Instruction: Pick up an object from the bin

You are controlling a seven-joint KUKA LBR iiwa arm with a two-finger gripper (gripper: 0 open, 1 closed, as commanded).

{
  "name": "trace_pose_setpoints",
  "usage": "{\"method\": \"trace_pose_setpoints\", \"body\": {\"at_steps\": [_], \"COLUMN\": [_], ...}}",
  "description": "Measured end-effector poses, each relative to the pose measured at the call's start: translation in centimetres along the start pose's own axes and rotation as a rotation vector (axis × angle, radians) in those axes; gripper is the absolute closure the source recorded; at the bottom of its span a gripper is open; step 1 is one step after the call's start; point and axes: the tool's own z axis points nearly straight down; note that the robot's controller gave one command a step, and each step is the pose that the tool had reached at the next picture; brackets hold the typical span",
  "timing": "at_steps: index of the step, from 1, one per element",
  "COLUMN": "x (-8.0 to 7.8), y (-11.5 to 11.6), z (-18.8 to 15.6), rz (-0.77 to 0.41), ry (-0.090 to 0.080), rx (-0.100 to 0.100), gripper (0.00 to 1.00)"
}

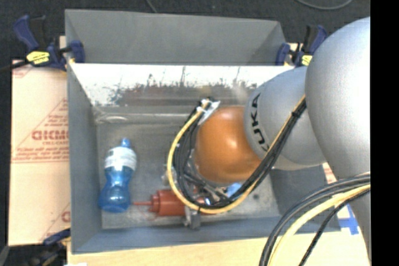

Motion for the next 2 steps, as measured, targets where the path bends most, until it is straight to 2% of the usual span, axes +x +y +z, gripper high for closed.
{"method": "trace_pose_setpoints", "body": {"at_steps": [1,2], "x": [1.1,1.09], "y": [-1.43,-1.42], "z": [0.26,0.25], "rz": [0.205,0.206], "ry": [0.023,0.023], "rx": [0.0,0.0], "gripper": [1.0,1.0]}}
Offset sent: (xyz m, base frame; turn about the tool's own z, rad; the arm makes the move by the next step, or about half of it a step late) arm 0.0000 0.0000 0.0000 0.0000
